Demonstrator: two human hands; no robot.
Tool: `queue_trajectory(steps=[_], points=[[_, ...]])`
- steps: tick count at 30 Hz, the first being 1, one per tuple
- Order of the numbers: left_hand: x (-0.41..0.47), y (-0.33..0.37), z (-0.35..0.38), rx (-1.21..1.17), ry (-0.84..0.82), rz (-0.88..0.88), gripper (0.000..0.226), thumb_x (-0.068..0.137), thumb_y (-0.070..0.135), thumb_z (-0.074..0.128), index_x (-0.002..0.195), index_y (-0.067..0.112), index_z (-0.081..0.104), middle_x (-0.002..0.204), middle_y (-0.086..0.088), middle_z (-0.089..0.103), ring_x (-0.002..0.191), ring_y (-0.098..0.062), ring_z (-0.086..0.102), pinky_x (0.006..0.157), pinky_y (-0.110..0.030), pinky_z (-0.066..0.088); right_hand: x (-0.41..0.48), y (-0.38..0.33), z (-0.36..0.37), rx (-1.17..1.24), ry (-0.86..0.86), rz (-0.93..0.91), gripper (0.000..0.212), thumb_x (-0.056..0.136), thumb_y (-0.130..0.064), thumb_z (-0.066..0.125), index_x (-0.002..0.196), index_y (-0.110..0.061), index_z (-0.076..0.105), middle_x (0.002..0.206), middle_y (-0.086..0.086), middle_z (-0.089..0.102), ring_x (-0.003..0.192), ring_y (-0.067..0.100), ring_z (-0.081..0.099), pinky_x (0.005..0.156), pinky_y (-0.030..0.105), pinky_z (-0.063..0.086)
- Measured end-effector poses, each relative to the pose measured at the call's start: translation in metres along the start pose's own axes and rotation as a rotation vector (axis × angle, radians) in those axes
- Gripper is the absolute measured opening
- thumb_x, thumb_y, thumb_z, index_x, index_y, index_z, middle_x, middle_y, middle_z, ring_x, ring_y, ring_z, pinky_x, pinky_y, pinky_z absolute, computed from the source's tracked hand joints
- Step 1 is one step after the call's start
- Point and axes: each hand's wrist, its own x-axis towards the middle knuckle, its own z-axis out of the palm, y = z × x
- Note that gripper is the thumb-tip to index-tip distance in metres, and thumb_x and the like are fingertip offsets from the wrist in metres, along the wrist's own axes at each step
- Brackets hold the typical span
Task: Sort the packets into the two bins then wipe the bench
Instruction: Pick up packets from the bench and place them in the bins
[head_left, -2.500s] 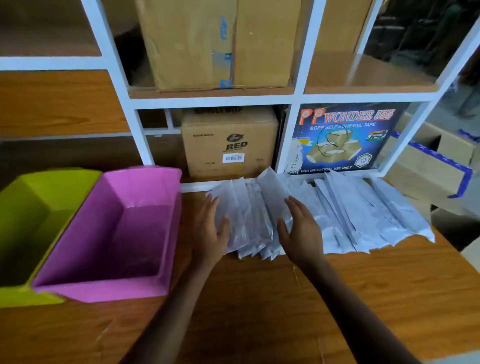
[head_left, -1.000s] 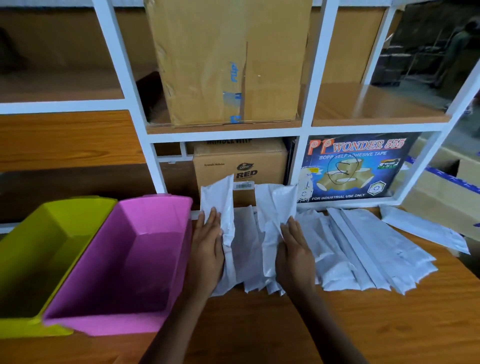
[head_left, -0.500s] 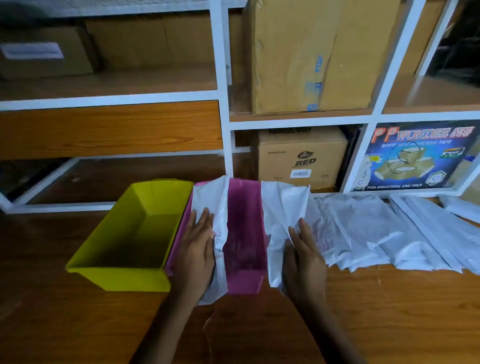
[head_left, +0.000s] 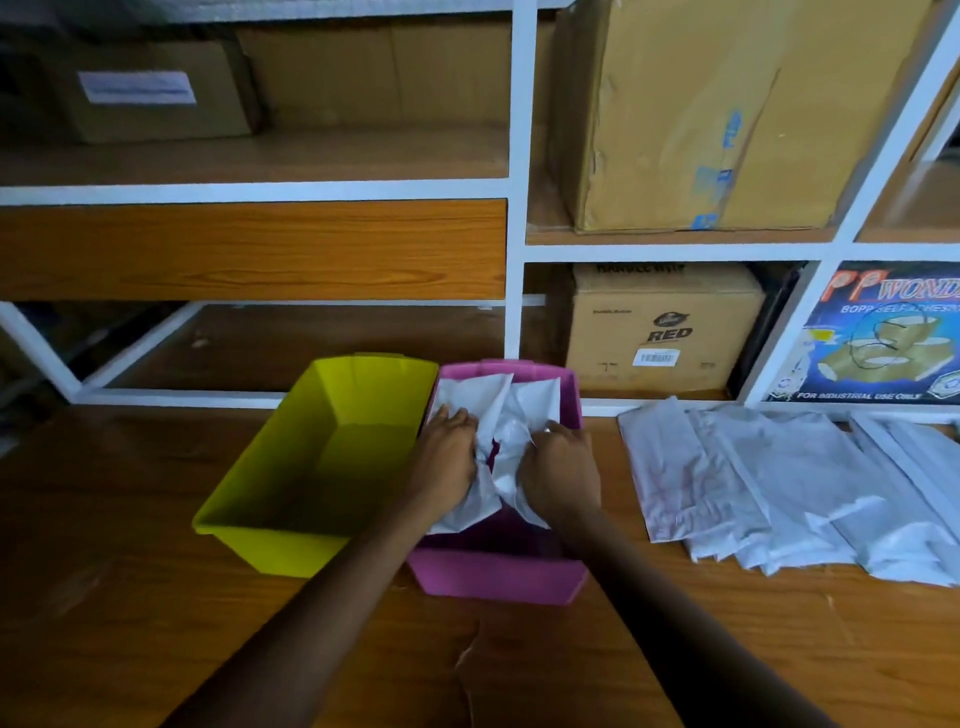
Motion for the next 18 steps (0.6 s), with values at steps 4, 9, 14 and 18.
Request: queue_trajectory(steps=[4,9,14,18], points=[[0.022,-0.012,0.03,0.087,-0.079,-0.058,0.022,0.092,0.017,0.049,0.103,0.007,0.065,0.11,-0.01,0.064,0.116,-0.024,0.052,0.098,-0.032,0.039,0.026,0.006,0.02,-0.198,-0.298,0.013,0.024,0.091,-0.024,0.046,0.103,-0.012,0.064,0.114,0.012,0.064,0.104,0.026,0.055,0.096,0.036,0.039],[0.034,-0.022,0.059,0.252,-0.411,-0.032,0.028,0.091,0.013,0.046,0.108,0.004,0.065,0.117,-0.017,0.061,0.114,-0.032,0.051,0.099,-0.037,0.038,0.033,0.013,0.034,-0.255,-0.566,-0.016,0.037,0.098,-0.024,0.044,0.127,-0.003,0.052,0.134,0.019,0.051,0.124,0.033,0.049,0.102,0.038,0.039],[0.058,-0.032,0.07,0.262,-0.769,-0.058,0.047,0.092,0.015,0.05,0.136,0.002,0.043,0.142,-0.022,0.043,0.128,-0.037,0.043,0.104,-0.043,0.039,0.045,0.017,0.041,-0.186,-0.666,-0.123,0.033,0.092,-0.022,0.051,0.116,-0.001,0.061,0.121,0.019,0.063,0.111,0.033,0.06,0.088,0.037,0.049],[0.071,-0.035,0.068,0.503,-0.895,0.041,0.092,0.08,0.037,0.072,0.149,0.006,0.018,0.151,-0.024,0.02,0.138,-0.04,0.025,0.111,-0.046,0.032,0.062,0.026,0.046,-0.28,-0.959,-0.174,0.04,0.084,-0.026,0.07,0.112,0.001,0.064,0.12,0.015,0.063,0.112,0.03,0.059,0.091,0.035,0.045]])
